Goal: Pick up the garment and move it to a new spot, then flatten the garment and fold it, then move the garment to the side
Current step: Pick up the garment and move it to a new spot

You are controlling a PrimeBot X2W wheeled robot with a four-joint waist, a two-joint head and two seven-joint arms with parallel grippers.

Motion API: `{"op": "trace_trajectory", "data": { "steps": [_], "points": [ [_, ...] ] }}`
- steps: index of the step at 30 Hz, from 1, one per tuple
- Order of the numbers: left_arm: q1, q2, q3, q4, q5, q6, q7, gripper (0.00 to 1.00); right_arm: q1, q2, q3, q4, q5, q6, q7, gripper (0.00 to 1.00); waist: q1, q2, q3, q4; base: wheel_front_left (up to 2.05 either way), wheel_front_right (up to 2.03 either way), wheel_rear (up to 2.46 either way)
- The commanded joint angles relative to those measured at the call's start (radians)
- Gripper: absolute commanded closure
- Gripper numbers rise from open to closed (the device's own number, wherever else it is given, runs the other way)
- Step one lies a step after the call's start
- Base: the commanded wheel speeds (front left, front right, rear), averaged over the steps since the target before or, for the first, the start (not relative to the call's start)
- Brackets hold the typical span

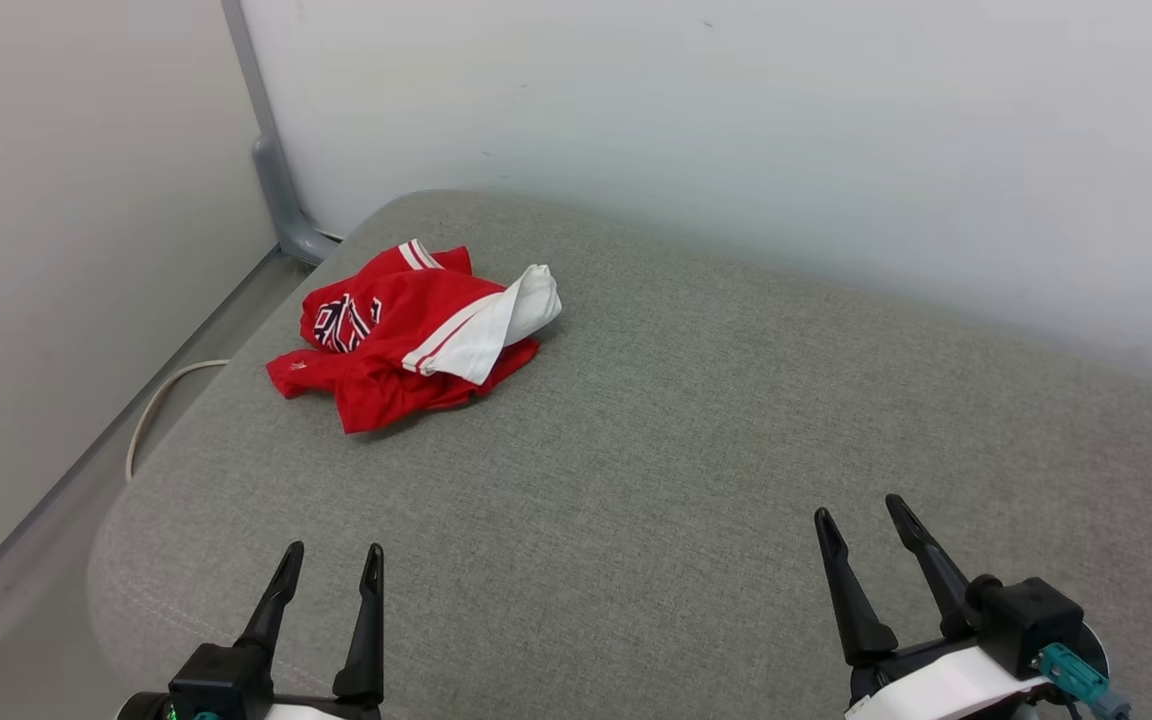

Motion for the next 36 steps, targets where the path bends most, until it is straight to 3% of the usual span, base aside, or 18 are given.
{"op": "trace_trajectory", "data": {
  "steps": [1,17,28,31,36],
  "points": [
    [0.01,-0.001,0.001,-0.001,-0.005,-0.002,-0.003,0.0,0.011,0.0,0.001,0.0,0.001,-0.001,-0.004,0.0,0.0,-0.0001,0.002,0.003,0.0,0.0,0.0],
    [-0.006,-0.001,0.007,-0.006,-0.017,-0.002,-0.003,0.0,-0.002,0.0,0.014,-0.005,-0.008,-0.001,-0.004,0.0,0.0,-0.0001,0.028,0.001,0.0,0.0,0.0],
    [-0.142,0.0,0.068,-0.035,-0.033,0.006,-0.003,0.0,-0.066,-0.001,-0.01,-0.038,-0.104,-0.001,-0.004,0.0,0.0,-0.0001,0.193,-0.073,0.0,0.0,0.0],
    [-0.202,0.019,0.089,0.032,-0.061,-0.002,-0.002,0.0,-0.084,-0.001,-0.021,-0.049,-0.134,-0.001,-0.004,0.0,0.0,-0.0001,0.247,-0.098,0.0,0.0,0.0],
    [-0.397,0.139,0.101,0.22,-0.117,-0.008,0.04,0.0,-0.107,-0.001,-0.032,-0.068,-0.179,-0.001,-0.004,0.0,0.0,-0.0001,0.339,-0.139,0.0,0.0,0.0]
  ]
}}
